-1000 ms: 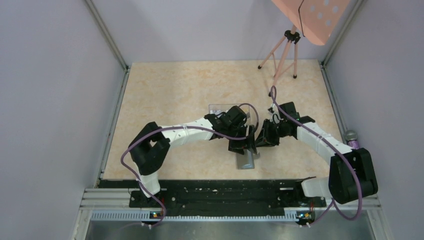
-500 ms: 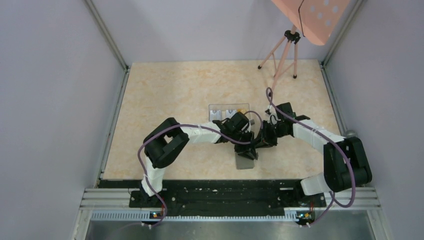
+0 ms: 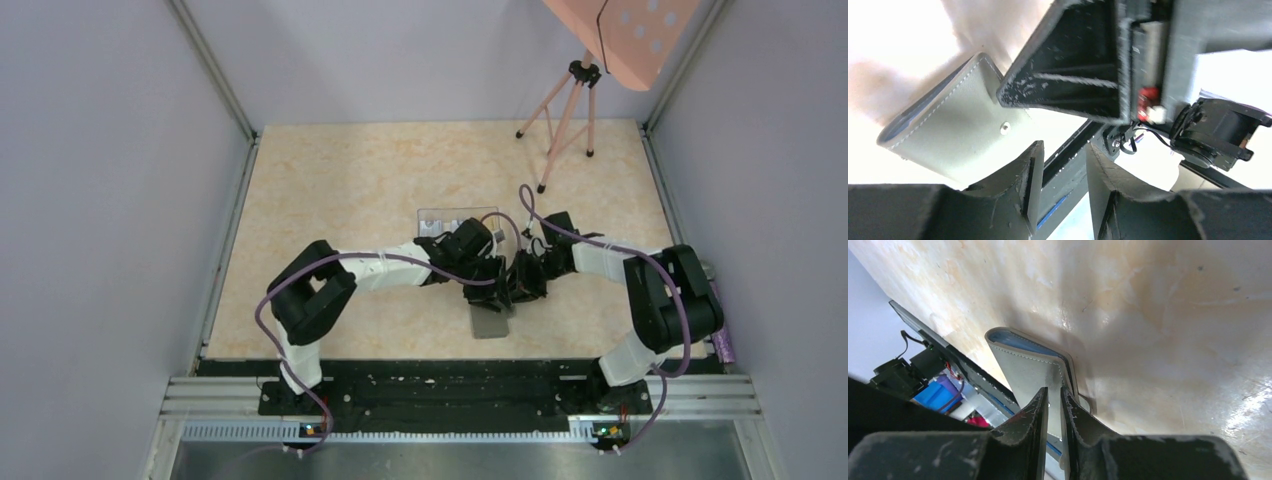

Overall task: Put the credit cards into the card holder
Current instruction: Close the card holder at the center of the board.

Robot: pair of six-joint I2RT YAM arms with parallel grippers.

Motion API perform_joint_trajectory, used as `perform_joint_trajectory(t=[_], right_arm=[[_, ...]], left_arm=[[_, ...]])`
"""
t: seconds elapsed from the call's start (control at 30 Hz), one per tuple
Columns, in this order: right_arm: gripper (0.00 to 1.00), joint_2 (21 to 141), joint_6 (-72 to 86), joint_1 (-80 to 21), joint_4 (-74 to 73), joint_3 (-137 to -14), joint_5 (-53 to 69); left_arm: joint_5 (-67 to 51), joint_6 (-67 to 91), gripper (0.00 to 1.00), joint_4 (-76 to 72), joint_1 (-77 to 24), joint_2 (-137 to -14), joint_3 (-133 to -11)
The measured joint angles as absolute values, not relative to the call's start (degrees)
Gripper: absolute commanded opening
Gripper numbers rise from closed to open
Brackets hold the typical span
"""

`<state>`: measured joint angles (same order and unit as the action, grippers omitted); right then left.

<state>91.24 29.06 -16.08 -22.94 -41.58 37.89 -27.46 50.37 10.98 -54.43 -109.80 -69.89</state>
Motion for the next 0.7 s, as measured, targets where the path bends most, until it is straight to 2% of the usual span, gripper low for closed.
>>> perform_joint_trajectory(t=[0.07,0.27,0.7], right_arm=[[0.15,91.35,28.97,-16.1,-22.9,-41.58,37.6],[0.15,92.01,28.95,-16.1,-22.61,-41.54,37.34],[0.18,87.68,28.27,-16.08,-26.68,-42.37,33.98]], left_arm=[[-25.23,49.45,0.44,12.08,-54.41,-106.48,-69.23],[-20.4,47.57,0.35,15.29,-54.28,-100.79,-66.92],[-18.57,44.97,0.14,20.51,-54.15,-107.57,-66.81]])
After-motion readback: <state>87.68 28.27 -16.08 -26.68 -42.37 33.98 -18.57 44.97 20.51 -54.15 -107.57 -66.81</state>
